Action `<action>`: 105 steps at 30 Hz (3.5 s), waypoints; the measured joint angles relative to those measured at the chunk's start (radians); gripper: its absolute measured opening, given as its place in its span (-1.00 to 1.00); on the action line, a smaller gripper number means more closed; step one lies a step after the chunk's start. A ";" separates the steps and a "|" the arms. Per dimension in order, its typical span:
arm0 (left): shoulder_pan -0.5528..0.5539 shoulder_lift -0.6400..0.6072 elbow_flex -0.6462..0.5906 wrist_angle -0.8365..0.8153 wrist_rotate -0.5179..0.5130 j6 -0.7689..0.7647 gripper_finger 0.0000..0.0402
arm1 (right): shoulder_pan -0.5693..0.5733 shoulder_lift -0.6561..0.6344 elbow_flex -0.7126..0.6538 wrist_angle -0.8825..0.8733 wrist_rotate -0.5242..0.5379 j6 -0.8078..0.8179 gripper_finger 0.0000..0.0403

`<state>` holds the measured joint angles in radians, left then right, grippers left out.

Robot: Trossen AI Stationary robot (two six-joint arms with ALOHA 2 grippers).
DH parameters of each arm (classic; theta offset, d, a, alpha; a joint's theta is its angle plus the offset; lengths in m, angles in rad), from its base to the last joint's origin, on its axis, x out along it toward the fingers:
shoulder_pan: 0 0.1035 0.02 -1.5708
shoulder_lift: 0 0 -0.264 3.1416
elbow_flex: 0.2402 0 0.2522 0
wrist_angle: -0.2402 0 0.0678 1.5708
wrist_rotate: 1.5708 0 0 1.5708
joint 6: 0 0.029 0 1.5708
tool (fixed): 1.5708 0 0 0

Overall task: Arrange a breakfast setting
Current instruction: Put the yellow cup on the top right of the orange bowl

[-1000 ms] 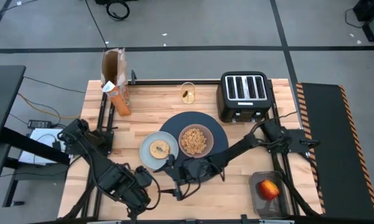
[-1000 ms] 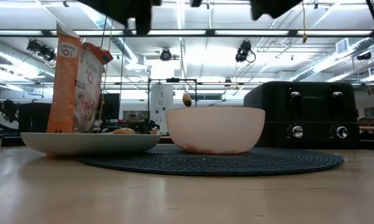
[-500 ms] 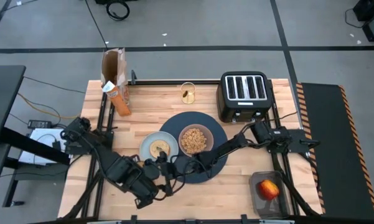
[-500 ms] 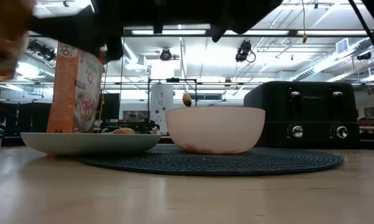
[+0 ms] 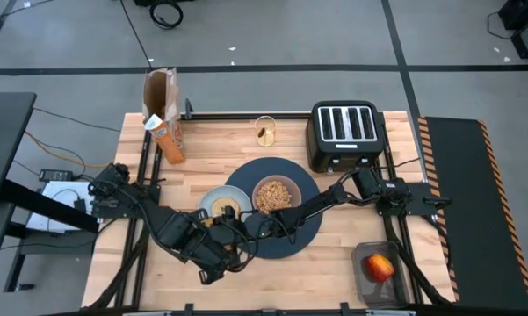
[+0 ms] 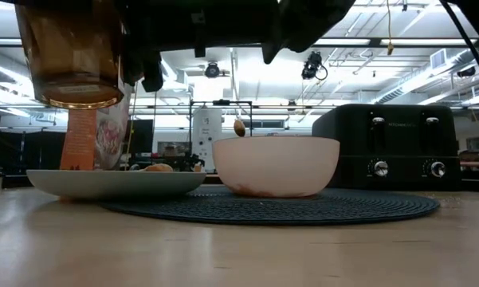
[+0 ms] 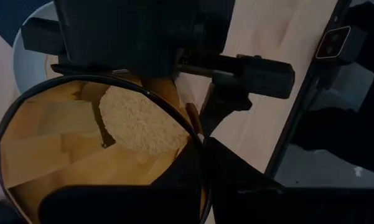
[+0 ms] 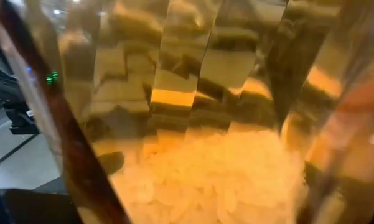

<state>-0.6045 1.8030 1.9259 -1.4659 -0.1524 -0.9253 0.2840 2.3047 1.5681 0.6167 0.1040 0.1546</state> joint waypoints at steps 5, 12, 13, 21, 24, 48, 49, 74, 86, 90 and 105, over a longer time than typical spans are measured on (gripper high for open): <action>0.002 0.000 0.000 -0.001 0.013 0.005 -0.86 | 0.000 0.000 0.000 0.000 -0.001 -0.002 0.72; -0.024 -0.020 0.000 0.007 0.018 -0.019 -0.57 | -0.001 0.000 -0.001 0.033 0.013 -0.068 0.72; -0.034 -0.031 0.000 0.004 0.016 -0.036 -0.52 | -0.001 0.000 -0.001 0.039 0.015 -0.076 0.72; -0.229 -0.160 0.001 -0.016 -0.248 -0.168 -0.28 | 0.002 -0.068 -0.010 -0.021 0.047 -0.140 0.72; -0.332 -0.198 0.002 -0.015 -0.441 -0.191 -0.27 | 0.002 -0.159 -0.073 -0.040 0.085 -0.184 0.72; -0.295 -0.206 -0.277 0.116 -1.060 -0.109 -0.26 | -0.109 -0.728 -1.055 0.417 0.907 -0.237 0.72; -0.282 -0.206 -0.293 0.131 -1.059 -0.110 -0.26 | -0.126 -0.698 -1.057 0.466 0.905 -0.237 0.72; -0.271 -0.205 -0.363 0.214 -1.001 -0.110 -0.26 | -0.322 -0.325 -0.939 0.767 0.759 -0.074 0.72; -0.250 -0.206 -0.363 0.228 -0.992 -0.071 -0.24 | -0.336 -0.366 -0.928 0.754 0.688 -0.094 0.72; -0.181 -0.238 -0.363 0.283 -0.934 0.092 -0.11 | -0.337 -0.444 -0.928 0.680 0.677 -0.140 0.72; 0.393 -0.266 -0.362 0.844 -0.333 1.063 0.31 | -0.339 -0.828 -0.974 0.289 0.345 -0.140 0.72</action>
<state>-0.2118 1.5367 1.5635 -0.6223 -0.4855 0.1374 -0.0551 1.4768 0.5943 0.9056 0.4487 0.0151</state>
